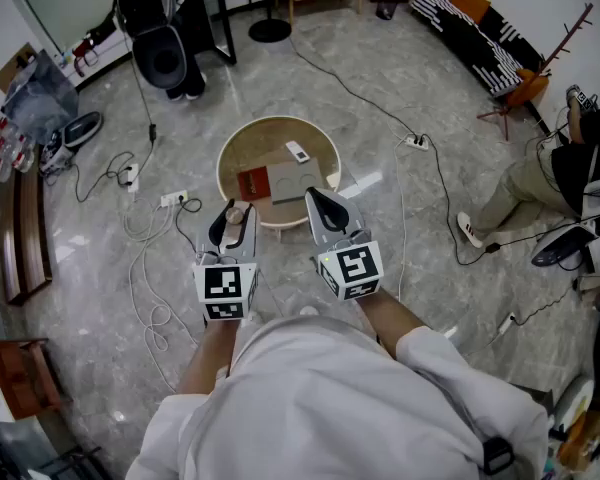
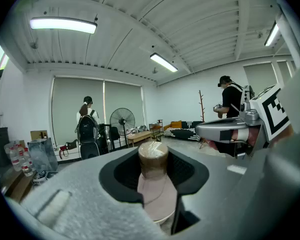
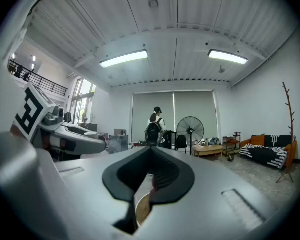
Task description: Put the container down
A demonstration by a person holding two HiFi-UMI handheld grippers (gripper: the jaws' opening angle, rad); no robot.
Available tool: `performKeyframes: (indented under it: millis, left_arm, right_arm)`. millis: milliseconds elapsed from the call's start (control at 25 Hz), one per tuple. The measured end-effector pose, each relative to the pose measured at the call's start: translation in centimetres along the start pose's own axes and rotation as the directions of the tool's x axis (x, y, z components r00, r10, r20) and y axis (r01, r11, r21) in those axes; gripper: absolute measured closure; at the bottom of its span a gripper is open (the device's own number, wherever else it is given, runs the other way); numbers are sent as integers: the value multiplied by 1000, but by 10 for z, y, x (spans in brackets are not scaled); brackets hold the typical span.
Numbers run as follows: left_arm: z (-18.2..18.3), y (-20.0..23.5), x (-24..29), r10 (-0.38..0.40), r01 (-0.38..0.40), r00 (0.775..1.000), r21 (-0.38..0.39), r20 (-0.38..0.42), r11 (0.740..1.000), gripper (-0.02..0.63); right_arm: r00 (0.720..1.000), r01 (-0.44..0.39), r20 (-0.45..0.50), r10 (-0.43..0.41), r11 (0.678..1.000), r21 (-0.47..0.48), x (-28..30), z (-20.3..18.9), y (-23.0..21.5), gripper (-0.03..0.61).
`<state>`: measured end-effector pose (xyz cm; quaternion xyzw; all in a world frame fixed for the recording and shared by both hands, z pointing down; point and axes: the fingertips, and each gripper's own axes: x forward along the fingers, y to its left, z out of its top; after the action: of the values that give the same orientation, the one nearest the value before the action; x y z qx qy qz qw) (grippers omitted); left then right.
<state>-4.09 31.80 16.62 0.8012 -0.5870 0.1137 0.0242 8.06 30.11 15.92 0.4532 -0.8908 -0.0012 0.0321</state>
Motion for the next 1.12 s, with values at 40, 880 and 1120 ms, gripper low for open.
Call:
performKeyframes:
  millis: [40, 880, 1120]
  left_arm:
    - [0, -1, 0, 0, 0, 1000, 0, -1, 1000, 480]
    - [-5, -17, 5, 5, -5, 1000, -4, -13, 1000, 480]
    - [-8, -19, 15, 13, -13, 1000, -13, -18, 1000, 480]
  right_arm:
    - [1000, -1, -1, 1, 1000, 0, -1, 0, 0, 578]
    - [1000, -20, 5, 20, 1000, 22, -11, -13, -13, 577]
    - [999, -37, -21, 37, 999, 21, -8, -25, -19, 577]
